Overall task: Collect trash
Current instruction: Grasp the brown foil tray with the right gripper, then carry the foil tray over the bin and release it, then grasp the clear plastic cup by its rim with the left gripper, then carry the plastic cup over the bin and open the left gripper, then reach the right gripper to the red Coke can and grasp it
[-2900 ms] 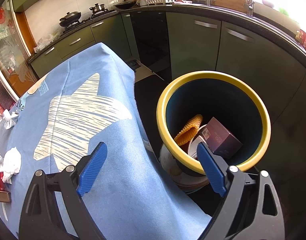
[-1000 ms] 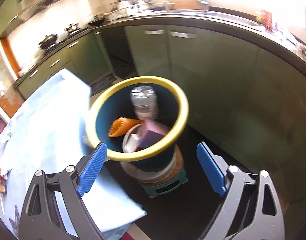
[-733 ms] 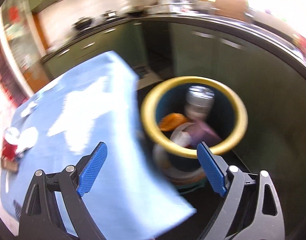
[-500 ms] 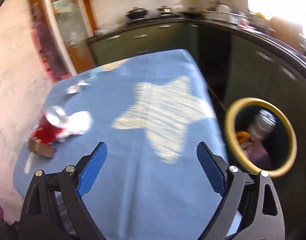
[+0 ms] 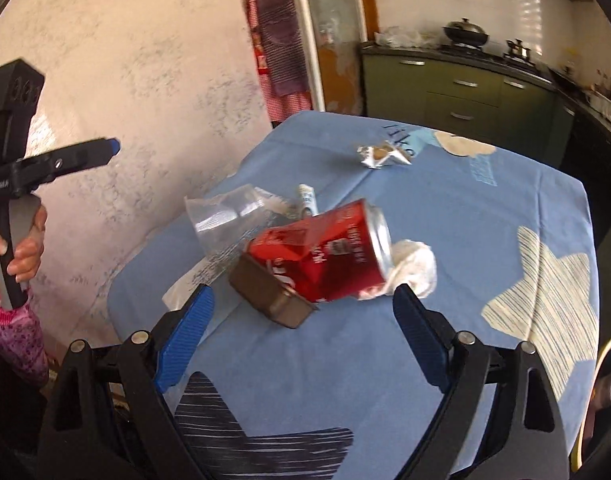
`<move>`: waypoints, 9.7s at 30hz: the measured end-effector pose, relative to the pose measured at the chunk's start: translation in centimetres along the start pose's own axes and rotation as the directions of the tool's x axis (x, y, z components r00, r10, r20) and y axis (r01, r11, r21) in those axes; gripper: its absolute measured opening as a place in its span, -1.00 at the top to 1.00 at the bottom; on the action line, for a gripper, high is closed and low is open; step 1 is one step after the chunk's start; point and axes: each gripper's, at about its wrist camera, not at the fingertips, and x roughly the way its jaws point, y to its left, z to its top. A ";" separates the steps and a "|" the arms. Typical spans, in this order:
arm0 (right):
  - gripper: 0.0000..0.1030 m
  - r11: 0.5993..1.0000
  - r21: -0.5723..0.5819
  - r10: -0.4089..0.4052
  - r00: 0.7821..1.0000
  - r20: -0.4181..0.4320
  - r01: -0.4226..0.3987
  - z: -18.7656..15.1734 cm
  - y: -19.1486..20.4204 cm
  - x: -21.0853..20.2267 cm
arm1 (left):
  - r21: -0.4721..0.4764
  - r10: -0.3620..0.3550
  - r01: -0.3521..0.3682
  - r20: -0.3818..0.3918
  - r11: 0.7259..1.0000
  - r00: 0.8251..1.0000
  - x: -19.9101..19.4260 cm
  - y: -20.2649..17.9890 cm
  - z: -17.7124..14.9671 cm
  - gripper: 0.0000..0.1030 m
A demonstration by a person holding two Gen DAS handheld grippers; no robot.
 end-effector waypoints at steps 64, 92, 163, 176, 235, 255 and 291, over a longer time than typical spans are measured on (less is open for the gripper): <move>0.73 0.916 0.190 -0.343 0.935 -0.085 0.353 -5.3 -12.2 -9.8 | 0.035 -0.055 0.056 -0.048 0.998 0.997 2.4 -2.9 -1.1 -0.91; 0.16 0.596 0.481 -0.598 0.755 -0.269 0.643 -13.9 -25.1 -12.9 | 0.118 -0.052 0.065 -0.104 0.991 0.993 4.6 -5.9 -1.0 -0.91; 0.04 0.714 0.497 -0.451 0.866 -0.214 0.494 -13.1 -20.3 -7.8 | 0.235 0.012 0.007 -0.080 0.972 0.997 6.8 -4.8 -1.0 -0.51; 0.04 0.665 0.555 -0.485 0.854 -0.187 0.500 -16.2 -21.7 -11.6 | 0.351 -0.179 0.195 -0.078 0.916 0.981 6.2 -15.5 2.9 -0.51; -0.10 0.519 0.674 -0.562 0.804 -0.194 0.526 -23.9 -24.6 -19.2 | 0.422 -0.305 0.341 -0.154 0.840 0.940 8.8 -30.4 1.0 -0.85; -0.73 0.985 0.027 -0.171 0.984 0.047 0.170 -2.9 -5.5 -3.5 | 0.138 0.007 -0.007 0.003 0.990 1.000 2.6 -3.9 -3.0 -0.90; -0.76 0.099 -0.932 -0.485 0.801 -0.351 -0.348 0.0 6.6 11.2 | -0.107 0.108 -0.111 -0.027 0.988 0.994 3.9 6.4 -5.2 -0.90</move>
